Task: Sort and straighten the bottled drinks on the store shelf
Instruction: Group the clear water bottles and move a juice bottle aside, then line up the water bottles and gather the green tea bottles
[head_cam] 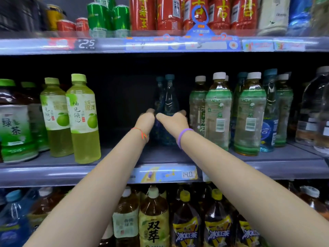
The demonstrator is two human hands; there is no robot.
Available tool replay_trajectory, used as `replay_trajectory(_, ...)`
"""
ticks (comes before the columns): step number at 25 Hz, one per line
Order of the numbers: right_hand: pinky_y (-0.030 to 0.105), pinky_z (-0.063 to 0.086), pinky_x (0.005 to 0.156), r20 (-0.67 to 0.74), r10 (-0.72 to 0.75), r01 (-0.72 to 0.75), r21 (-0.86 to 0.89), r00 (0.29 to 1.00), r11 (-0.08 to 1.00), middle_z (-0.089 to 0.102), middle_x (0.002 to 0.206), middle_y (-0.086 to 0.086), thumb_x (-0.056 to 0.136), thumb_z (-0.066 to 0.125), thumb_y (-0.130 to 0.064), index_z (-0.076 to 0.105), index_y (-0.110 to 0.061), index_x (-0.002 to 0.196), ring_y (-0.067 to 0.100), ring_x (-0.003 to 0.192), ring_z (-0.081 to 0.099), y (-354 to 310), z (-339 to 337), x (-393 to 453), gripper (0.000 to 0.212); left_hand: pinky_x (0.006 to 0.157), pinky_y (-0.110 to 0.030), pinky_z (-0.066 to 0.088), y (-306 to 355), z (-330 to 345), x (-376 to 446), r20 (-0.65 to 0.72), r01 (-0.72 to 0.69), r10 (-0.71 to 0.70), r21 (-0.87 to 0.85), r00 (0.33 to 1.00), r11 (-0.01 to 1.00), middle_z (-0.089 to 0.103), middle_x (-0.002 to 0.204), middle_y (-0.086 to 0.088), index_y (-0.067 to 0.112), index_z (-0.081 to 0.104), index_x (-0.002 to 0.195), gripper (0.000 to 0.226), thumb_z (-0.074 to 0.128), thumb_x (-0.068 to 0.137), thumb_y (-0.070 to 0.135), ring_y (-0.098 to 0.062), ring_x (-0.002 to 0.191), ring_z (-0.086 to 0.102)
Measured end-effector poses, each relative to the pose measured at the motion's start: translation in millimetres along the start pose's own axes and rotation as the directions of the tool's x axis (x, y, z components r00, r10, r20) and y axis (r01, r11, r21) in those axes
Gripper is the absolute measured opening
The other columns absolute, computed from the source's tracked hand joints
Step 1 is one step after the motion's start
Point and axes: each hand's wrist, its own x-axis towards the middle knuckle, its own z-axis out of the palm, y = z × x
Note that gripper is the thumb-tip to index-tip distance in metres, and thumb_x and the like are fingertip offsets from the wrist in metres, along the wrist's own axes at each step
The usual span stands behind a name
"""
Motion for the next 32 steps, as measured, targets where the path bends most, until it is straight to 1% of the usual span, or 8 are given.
replay_trajectory(5,0.036,0.032,0.113,0.079,0.124,-0.143,0.333,0.989,0.932,0.044,0.151,0.006,0.069,0.064,-0.078,0.037,-0.015,0.149,0.027,0.138,0.042,-18,-2,33,0.106,0.098,-0.037,0.047,17,-3,31,0.064,0.065,-0.067,0.022,0.996,0.998,0.063,0.129,-0.005,0.017,0.058,0.132,0.059,0.034,0.097,0.057,-0.023,0.114,0.061)
replay_trajectory(9,0.045,0.041,0.109,0.149,0.182,-0.233,0.509,0.972,0.828,0.06,0.136,0.01,0.064,0.051,-0.083,0.063,-0.019,0.129,0.028,0.118,0.06,-7,13,63,0.092,0.046,-0.018,0.049,19,-4,36,0.17,0.069,-0.065,-0.016,0.983,0.998,0.072,0.065,0.001,0.018,0.066,0.089,0.046,0.036,0.099,0.052,-0.013,0.056,0.068)
replay_trajectory(14,0.048,0.051,0.092,0.297,0.076,-0.235,0.547,0.952,0.803,0.068,0.105,0.021,0.082,0.048,-0.064,0.066,-0.015,0.098,0.034,0.092,0.063,-13,29,44,0.055,0.091,-0.045,0.055,-3,-17,78,0.073,-0.007,0.009,-0.015,0.997,1.0,0.073,0.11,-0.009,0.022,0.065,0.123,0.091,0.051,0.057,0.083,-0.031,0.095,0.071)
replay_trajectory(20,0.031,0.053,0.065,0.383,0.018,-0.266,0.608,0.924,0.748,0.068,0.069,0.007,0.095,0.036,-0.05,0.065,-0.015,0.071,0.024,0.06,0.064,-20,47,0,0.05,0.112,-0.047,0.036,0,-52,5,-0.057,-0.127,0.122,-0.1,0.991,0.987,0.05,0.149,-0.01,0.023,0.043,0.148,0.106,0.048,0.067,0.091,-0.032,0.13,0.052)
replay_trajectory(22,0.024,0.048,0.055,0.354,0.025,-0.241,0.582,0.935,0.777,0.062,0.057,0.001,0.097,0.035,-0.043,0.059,-0.019,0.061,0.017,0.051,0.059,-22,56,-13,0.049,0.117,-0.031,0.02,4,-57,-38,-0.165,-0.439,0.453,0.113,0.876,0.891,0.026,0.162,-0.013,0.016,0.025,0.156,0.072,0.045,0.097,0.052,-0.027,0.147,0.027)
replay_trajectory(26,0.025,0.044,0.064,0.363,-0.025,-0.199,0.565,0.931,0.801,0.056,0.058,-0.004,0.1,0.036,-0.028,0.052,-0.021,0.065,0.011,0.058,0.055,-26,63,-39,0.04,0.122,-0.038,0.019,-3,-65,-72,-0.057,-0.783,0.918,0.502,0.393,0.366,0.021,0.161,-0.021,0.005,0.045,0.146,0.055,0.05,0.092,0.015,-0.033,0.15,0.02)
replay_trajectory(30,0.019,0.045,0.062,0.255,-0.111,0.011,0.362,0.961,0.932,0.056,0.077,-0.005,0.106,0.033,-0.014,0.048,-0.023,0.078,0.006,0.067,0.054,-20,32,-55,0.032,0.107,-0.04,0.038,-2,-49,-87,0.026,-0.83,0.969,0.521,0.246,0.197,0.049,0.135,-0.024,0.002,0.068,0.106,0.029,0.05,0.085,0.01,-0.036,0.124,0.049)
replay_trajectory(32,0.021,0.047,0.063,0.136,-0.241,0.225,0.125,0.961,0.966,0.054,0.076,-0.007,0.102,0.041,-0.01,0.049,-0.025,0.073,0.01,0.068,0.054,-17,10,-57,0.033,0.088,-0.036,0.046,-2,-34,-95,-0.01,-0.828,0.96,0.504,0.281,0.248,0.054,0.117,-0.017,0.004,0.066,0.092,0.022,0.05,0.079,0.011,-0.025,0.1,0.056)
